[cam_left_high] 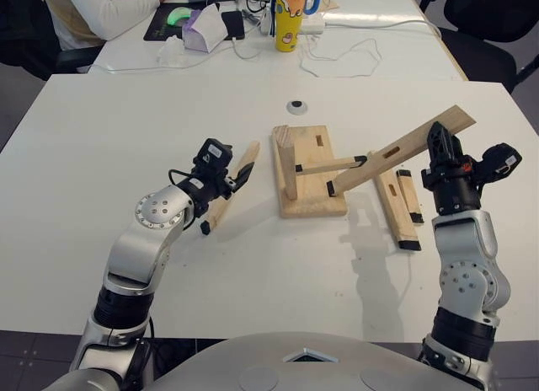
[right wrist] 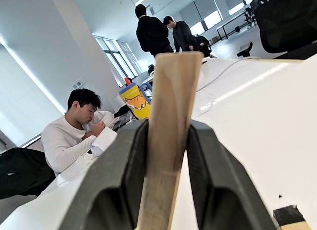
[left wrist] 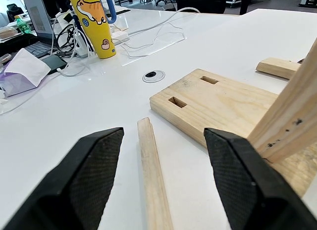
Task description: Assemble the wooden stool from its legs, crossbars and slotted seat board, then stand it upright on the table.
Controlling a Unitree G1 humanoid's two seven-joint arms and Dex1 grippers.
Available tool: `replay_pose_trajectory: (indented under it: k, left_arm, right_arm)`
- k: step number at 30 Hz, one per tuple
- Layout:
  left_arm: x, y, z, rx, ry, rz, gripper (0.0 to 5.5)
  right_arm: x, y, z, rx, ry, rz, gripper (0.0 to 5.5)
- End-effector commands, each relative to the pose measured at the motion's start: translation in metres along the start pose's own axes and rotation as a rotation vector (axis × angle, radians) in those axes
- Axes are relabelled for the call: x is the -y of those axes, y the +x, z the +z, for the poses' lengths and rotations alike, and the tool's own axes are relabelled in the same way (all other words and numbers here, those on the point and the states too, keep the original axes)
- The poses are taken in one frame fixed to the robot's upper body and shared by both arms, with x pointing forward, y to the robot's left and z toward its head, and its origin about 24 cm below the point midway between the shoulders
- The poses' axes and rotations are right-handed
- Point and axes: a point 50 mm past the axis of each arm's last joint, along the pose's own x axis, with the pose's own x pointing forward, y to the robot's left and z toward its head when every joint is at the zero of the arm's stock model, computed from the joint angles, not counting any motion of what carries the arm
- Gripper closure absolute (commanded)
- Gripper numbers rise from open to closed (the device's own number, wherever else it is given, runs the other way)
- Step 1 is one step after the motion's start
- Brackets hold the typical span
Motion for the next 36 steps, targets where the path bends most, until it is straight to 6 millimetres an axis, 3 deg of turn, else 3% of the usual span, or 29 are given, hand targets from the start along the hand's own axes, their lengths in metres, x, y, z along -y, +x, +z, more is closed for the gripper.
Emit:
replay_pose_trajectory:
  k: [1, 8, 19, 23, 28, 32, 36]
  left_arm:
    - [-0.002, 0.0, 0.0, -0.008, 0.007, -0.001, 2.48]
    - [-0.002, 0.001, 0.001, -0.005, 0.012, -0.006, 2.48]
    - [0.002, 0.0, 0.01, 0.072, 0.014, -0.015, 2.48]
    - [-0.004, -0.003, 0.043, 0.272, -0.031, 0.021, 2.48]
    - [0.009, -0.023, 0.08, 0.503, -0.318, -0.2, 2.48]
    - [0.01, -0.038, 0.083, 0.55, -0.428, -0.33, 2.48]
    - [0.015, -0.038, 0.079, 0.449, -0.367, -0.421, 2.48]
  right_arm:
    - [0.013, -0.016, -0.014, -0.121, -0.198, 0.025, 4.46]
    - [0.007, -0.029, -0.019, -0.153, -0.27, 0.116, 4.46]
    - [0.006, -0.022, -0.033, -0.283, -0.265, 0.159, 4.46]
    - [0.007, -0.018, -0.032, -0.288, -0.306, 0.163, 4.46]
    - [0.009, -0.016, -0.033, -0.291, -0.328, 0.161, 4.45]
    - [0.009, -0.016, -0.033, -0.293, -0.337, 0.168, 4.45]
    - [0.009, -0.014, -0.034, -0.293, -0.341, 0.176, 4.45]
